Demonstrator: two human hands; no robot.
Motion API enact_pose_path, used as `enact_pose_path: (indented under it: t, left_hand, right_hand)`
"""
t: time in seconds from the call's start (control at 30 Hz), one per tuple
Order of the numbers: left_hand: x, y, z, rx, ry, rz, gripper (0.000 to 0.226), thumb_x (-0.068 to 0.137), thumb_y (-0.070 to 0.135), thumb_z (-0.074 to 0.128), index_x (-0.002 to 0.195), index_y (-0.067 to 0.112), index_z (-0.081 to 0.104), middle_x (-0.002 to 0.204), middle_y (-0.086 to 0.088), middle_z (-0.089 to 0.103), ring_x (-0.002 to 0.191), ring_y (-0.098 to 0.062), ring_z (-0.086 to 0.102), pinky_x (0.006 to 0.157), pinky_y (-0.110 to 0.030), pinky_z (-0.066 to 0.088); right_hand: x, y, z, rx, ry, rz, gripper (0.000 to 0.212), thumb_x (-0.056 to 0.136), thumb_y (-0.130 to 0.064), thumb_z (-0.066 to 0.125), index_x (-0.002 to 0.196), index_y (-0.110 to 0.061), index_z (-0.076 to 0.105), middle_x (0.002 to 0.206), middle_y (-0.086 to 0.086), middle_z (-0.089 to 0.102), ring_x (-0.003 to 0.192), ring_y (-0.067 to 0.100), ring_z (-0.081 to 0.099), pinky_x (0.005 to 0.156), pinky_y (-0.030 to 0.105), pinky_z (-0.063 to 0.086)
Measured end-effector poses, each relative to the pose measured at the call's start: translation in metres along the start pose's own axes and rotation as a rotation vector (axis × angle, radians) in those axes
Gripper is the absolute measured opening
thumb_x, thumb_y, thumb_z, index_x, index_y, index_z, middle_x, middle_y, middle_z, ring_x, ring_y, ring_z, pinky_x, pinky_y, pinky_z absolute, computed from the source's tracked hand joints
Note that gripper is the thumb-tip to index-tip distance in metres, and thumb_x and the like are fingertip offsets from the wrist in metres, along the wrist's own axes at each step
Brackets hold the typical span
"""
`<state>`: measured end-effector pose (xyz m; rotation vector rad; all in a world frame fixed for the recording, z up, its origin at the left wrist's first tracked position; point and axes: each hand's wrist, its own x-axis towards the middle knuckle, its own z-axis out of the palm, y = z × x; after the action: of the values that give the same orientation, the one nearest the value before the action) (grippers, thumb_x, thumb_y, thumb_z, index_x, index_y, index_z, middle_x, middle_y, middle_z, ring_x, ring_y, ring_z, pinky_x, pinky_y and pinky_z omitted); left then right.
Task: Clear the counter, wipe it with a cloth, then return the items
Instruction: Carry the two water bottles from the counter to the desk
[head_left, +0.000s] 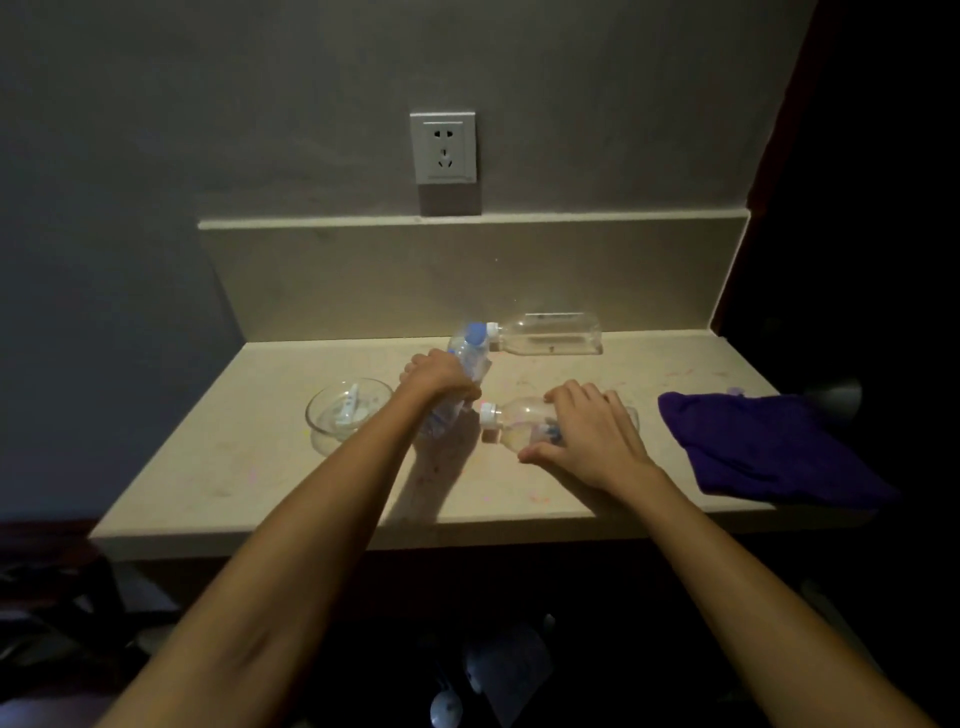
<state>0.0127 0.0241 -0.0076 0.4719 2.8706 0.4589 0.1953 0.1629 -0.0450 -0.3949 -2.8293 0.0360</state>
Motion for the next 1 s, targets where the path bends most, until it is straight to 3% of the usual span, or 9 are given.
enact_pose_path:
  t: [0.2,0.3,0.37,0.47,0.6,0.7,0.8,0.93,1.0]
  left_hand:
    - [-0.015,-0.028,-0.024,-0.302,-0.05,-0.018,0.099,0.044,0.065,0.069,0.124,0.008,0.053,0.114,-0.014,0.061,0.1,-0.029,0.066,0.083,-0.039,0.061]
    - [-0.041,-0.04,-0.035,-0.698,-0.008,0.027,0.062,0.066,0.054,0.078,0.11,0.012,0.065,0.103,-0.011,0.071,0.083,-0.023,0.071,0.068,-0.036,0.062]
    - [-0.071,-0.047,-0.037,-0.892,0.035,0.129,0.035,0.084,0.047,0.078,0.101,0.019,0.066,0.103,-0.01,0.073,0.083,-0.024,0.072,0.073,-0.041,0.062]
    - [-0.116,-0.074,-0.034,-1.069,0.076,0.209,0.047,0.087,0.05,0.075,0.116,0.015,0.064,0.11,-0.016,0.072,0.087,-0.025,0.074,0.077,-0.045,0.062]
    - [-0.189,-0.128,-0.032,-1.103,0.174,0.21,0.064,0.083,0.04,0.078,0.13,0.004,0.054,0.114,-0.015,0.073,0.092,-0.029,0.076,0.07,-0.035,0.062]
    - [-0.241,-0.176,-0.019,-1.131,0.301,0.161,0.067,0.076,0.02,0.082,0.128,-0.002,0.046,0.108,-0.015,0.076,0.091,-0.026,0.077,0.076,-0.033,0.064]
    - [-0.287,-0.24,0.01,-1.105,0.414,-0.003,0.07,0.069,0.009,0.091,0.123,-0.001,0.047,0.101,-0.014,0.076,0.085,-0.022,0.077,0.077,-0.029,0.062]
    - [-0.359,-0.322,0.076,-1.036,0.546,-0.275,0.045,0.08,0.013,0.086,0.115,0.012,0.058,0.101,0.001,0.071,0.084,0.003,0.069,0.078,-0.013,0.054]
    - [-0.398,-0.363,0.119,-1.059,0.562,-0.449,0.045,0.077,0.032,0.088,0.11,0.019,0.061,0.096,0.006,0.075,0.085,-0.002,0.072,0.078,-0.021,0.057]
  right_hand:
    - [-0.006,0.004,-0.014,0.191,-0.009,0.17,0.083,0.069,-0.089,0.062,0.124,-0.027,0.053,0.115,-0.006,0.058,0.095,0.012,0.054,0.082,0.03,0.048]
    - [-0.011,0.0,-0.025,0.419,-0.011,0.281,0.079,0.07,-0.09,0.059,0.121,-0.03,0.05,0.113,-0.008,0.058,0.092,0.012,0.06,0.079,0.031,0.057]
    - [-0.014,-0.008,-0.033,0.628,-0.016,0.314,0.077,0.074,-0.086,0.06,0.125,-0.03,0.05,0.118,-0.01,0.058,0.098,0.014,0.063,0.084,0.035,0.059]
    - [-0.024,-0.029,-0.043,0.975,-0.059,0.321,0.088,0.067,-0.086,0.059,0.13,-0.026,0.052,0.126,-0.006,0.062,0.105,0.017,0.065,0.091,0.041,0.059]
    - [-0.046,-0.076,-0.045,1.215,-0.081,0.248,0.084,0.062,-0.085,0.064,0.121,-0.024,0.06,0.112,-0.002,0.071,0.096,0.018,0.072,0.086,0.04,0.06]
    - [-0.064,-0.127,-0.031,1.403,-0.124,0.162,0.082,0.062,-0.084,0.07,0.115,-0.022,0.064,0.108,0.003,0.075,0.091,0.016,0.075,0.079,0.031,0.058]
    - [-0.091,-0.193,0.0,1.502,-0.266,0.026,0.076,0.064,-0.082,0.072,0.115,-0.026,0.064,0.108,-0.004,0.073,0.097,0.013,0.071,0.086,0.031,0.057]
    - [-0.145,-0.269,0.069,1.51,-0.604,-0.039,0.075,0.064,-0.073,0.082,0.12,-0.025,0.065,0.112,0.005,0.074,0.103,0.024,0.072,0.092,0.04,0.058]
    - [-0.177,-0.3,0.11,1.438,-0.787,-0.029,0.072,0.063,-0.069,0.084,0.118,-0.027,0.066,0.114,0.007,0.073,0.107,0.027,0.072,0.093,0.042,0.059]
